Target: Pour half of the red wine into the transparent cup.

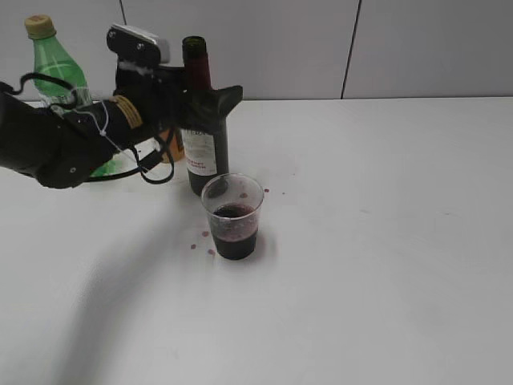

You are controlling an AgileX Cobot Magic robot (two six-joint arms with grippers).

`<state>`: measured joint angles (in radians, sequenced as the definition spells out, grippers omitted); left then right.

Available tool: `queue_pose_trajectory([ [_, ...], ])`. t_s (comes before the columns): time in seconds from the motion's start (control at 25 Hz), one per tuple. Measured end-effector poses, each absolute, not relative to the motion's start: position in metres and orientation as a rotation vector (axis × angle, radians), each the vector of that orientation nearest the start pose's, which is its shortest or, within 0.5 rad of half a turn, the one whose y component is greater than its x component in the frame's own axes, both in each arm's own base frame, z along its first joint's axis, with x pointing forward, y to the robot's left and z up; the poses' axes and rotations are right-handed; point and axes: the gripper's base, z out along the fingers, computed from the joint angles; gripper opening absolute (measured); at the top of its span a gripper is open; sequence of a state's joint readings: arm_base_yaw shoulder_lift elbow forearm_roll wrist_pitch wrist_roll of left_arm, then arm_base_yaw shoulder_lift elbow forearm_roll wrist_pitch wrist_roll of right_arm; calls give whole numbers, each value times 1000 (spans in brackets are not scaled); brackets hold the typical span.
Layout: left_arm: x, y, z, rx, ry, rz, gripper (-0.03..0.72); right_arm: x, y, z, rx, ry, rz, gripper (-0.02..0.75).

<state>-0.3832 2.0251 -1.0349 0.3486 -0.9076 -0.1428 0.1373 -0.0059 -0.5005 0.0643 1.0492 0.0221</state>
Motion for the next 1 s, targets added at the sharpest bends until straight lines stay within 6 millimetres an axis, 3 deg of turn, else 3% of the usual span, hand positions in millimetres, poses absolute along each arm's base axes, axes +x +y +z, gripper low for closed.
queue_pose_trajectory([
  [0.24,369,-173,229,558,1470,-419,680,-6,4,278,-120,2026,177,571],
  [0.48,344,-160,297,544,1411,-376,669,-6,4,278,-120,2026,177,571],
  [0.64,320,-141,329,541,1564,-260,649,-6,4,278,-120,2026,177,571],
  [0.8,281,-114,362,496,1708,-139,638,-6,4,278,-120,2026,177,571],
  [1.0,235,-80,376,421,1957,-1,630,-6,4,278,-120,2026,177,571],
])
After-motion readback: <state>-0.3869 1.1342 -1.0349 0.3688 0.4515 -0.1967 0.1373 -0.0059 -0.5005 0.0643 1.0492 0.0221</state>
